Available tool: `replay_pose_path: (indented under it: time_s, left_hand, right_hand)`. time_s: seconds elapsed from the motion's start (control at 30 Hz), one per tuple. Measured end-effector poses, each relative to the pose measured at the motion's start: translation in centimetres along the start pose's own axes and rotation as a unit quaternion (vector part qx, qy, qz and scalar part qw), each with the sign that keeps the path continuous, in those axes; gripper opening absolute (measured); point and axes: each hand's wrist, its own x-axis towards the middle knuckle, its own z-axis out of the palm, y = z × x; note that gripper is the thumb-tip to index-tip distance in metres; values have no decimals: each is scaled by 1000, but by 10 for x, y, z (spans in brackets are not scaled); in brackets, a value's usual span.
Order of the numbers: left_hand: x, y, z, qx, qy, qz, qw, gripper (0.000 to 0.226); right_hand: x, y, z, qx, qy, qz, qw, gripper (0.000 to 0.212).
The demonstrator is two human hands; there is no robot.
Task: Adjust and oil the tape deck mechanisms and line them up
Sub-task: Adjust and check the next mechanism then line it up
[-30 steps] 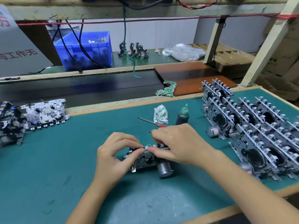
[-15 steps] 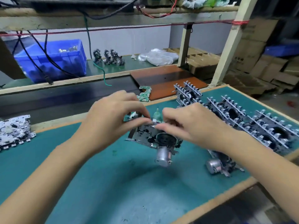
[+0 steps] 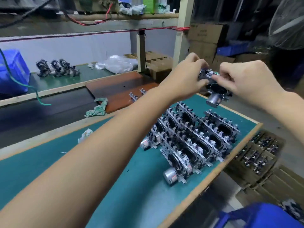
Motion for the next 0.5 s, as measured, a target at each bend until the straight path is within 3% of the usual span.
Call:
replay_pose_path:
  time_s: [0.2, 0.33, 0.5]
  left_hand:
    - [30, 32, 76, -14, -158, -29, 987, 63]
    - [35, 41, 120, -35, -259, -80, 962, 64]
    - [30, 31, 147, 66, -246, -61, 965, 64]
  right_hand:
    - [-48, 50, 21, -61, -45, 37, 996, 31]
    - [-77, 61, 46, -62, -147, 114, 981, 27]
    - [-91, 66, 64, 20, -209, 162, 964, 41]
